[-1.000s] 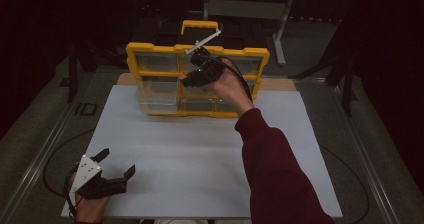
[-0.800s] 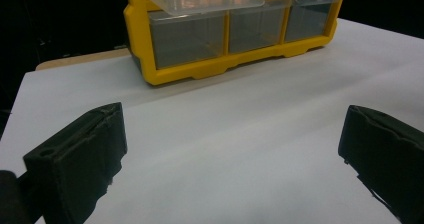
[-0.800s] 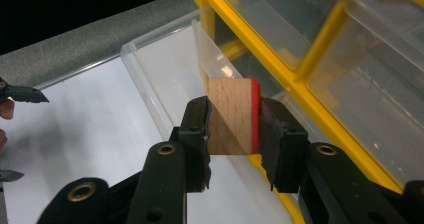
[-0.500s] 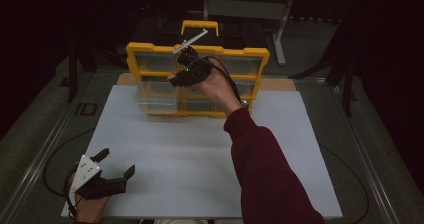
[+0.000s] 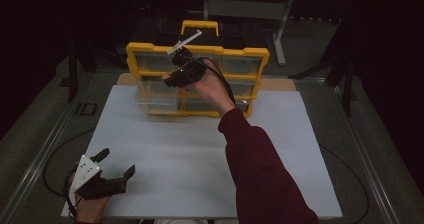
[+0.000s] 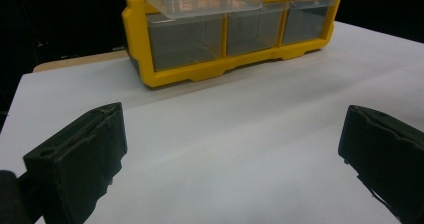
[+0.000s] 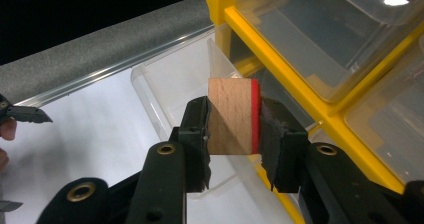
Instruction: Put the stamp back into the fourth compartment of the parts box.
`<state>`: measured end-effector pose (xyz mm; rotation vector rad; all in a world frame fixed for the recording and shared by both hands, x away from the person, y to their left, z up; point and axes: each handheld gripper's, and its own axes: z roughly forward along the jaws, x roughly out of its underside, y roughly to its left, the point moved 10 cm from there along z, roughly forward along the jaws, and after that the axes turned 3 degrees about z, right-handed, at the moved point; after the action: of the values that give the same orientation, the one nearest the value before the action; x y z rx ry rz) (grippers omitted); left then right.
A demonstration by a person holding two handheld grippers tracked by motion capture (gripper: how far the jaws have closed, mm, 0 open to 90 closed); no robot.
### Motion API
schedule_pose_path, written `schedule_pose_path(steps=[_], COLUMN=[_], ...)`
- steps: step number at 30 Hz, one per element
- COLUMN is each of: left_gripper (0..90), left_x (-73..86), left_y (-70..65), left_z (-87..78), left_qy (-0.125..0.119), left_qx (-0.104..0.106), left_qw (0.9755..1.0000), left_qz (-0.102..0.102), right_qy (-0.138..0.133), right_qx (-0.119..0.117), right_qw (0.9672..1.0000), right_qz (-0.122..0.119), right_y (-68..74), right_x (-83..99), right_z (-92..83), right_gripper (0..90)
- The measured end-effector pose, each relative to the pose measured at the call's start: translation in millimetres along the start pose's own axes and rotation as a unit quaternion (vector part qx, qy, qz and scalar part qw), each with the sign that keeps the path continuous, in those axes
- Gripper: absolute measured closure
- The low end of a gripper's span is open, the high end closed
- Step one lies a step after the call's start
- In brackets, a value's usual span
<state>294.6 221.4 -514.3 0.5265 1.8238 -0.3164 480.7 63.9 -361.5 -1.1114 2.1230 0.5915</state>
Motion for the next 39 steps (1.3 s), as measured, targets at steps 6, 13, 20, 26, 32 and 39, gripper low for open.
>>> schedule_pose_path(steps=[6, 13, 20, 26, 32, 39], left_gripper=[0.0, 0.0, 0.0, 0.0, 0.0, 0.0], left_x=[-0.4, -0.1, 0.2, 0.2, 0.1, 0.5], left_y=[0.3, 0.3, -0.8, -1.6, -2.3, -2.4], left_z=[-0.1, 0.3, 1.4, 1.6, 2.1, 3.6], left_qy=[-0.002, 0.000, 0.002, 0.003, 0.004, 0.006], left_qx=[-0.002, -0.002, -0.002, -0.002, -0.001, -0.003], left_qw=[1.0000, 1.0000, 1.0000, 1.0000, 1.0000, 1.0000], left_qz=[-0.001, -0.001, -0.002, -0.002, -0.003, -0.006], right_qy=[-0.027, -0.025, -0.025, -0.030, -0.053, -0.047], right_qx=[-0.005, 0.007, 0.029, 0.055, 0.065, 0.080], right_qw=[0.9995, 0.9993, 0.9989, 0.9976, 0.9954, 0.9938], right_qz=[0.014, 0.026, 0.026, 0.032, 0.047, 0.061], right_y=[0.1, -7.5, -20.2, -34.1, -47.0, -60.1], right_x=[-6.0, 0.9, 18.0, 40.7, 68.4, 114.8], right_z=[-1.2, -9.6, -21.5, -39.8, -58.0, -71.1], right_gripper=[18.9, 8.9, 8.6, 8.6, 8.6, 8.7])
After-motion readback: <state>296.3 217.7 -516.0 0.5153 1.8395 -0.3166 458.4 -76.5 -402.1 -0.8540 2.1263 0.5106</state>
